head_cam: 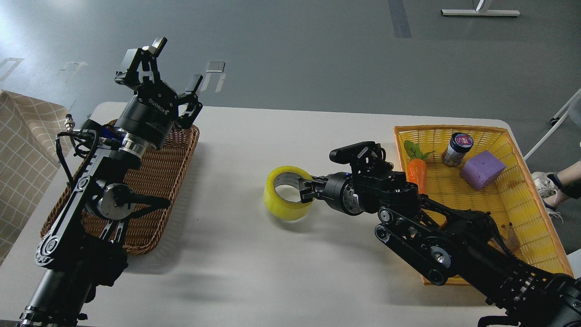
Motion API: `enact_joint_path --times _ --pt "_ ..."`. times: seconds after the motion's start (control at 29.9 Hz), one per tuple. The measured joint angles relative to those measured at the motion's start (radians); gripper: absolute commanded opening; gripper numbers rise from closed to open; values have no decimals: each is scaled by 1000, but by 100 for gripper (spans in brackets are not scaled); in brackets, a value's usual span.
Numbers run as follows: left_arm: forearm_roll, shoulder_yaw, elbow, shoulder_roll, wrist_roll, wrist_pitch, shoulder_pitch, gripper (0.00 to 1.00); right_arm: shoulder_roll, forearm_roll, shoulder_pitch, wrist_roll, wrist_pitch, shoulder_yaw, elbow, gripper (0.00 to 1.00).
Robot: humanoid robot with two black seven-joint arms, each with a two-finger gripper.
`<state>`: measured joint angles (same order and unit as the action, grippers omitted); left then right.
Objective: Place and transfer tape with both arms
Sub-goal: 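Set the tape roll on the table and release it with the right gripper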
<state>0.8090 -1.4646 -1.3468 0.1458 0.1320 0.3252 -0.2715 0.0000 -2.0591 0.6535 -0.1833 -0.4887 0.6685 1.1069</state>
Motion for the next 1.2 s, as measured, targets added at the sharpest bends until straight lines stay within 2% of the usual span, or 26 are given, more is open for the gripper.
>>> enact_joint_path --times 0.1,0.17,0.2,0.33,0.4,0.5,0.6,0.67,0.84,0.97,1.1,1.2 --pt "0 0 0 0 0 0 0 98 0 0 -2 1 0 1 -8 28" --pt "0 -1 0 0 0 0 2 98 0 0 -3 1 0 3 -16 34" --pt "0 -1 0 0 0 0 3 98 0 1 -3 1 0 4 -21 40" --pt "0 -2 0 0 0 0 7 98 0 1 -3 1 1 7 -48 72" --pt "0 -4 0 0 0 0 9 98 0 2 -3 1 1 8 -62 74" --pt "0 -11 0 0 0 1 14 98 0 11 -4 1 1 8 -92 85" --pt "-1 -14 0 0 0 3 15 98 0 21 -7 1 21 8 -106 89" --pt "-1 -14 0 3 0 3 15 98 0 39 -7 1 74 10 -108 92" --pt "-1 -14 0 12 0 3 17 98 0 157 -5 2 190 19 -104 92" --pt "-1 -14 0 12 6 3 17 98 0 246 9 2 234 50 -86 92" --pt "-1 -14 0 12 7 2 18 98 0 264 19 3 265 103 -50 100" --pt "-1 -13 0 11 7 2 18 98 0 268 20 3 272 181 -2 100"
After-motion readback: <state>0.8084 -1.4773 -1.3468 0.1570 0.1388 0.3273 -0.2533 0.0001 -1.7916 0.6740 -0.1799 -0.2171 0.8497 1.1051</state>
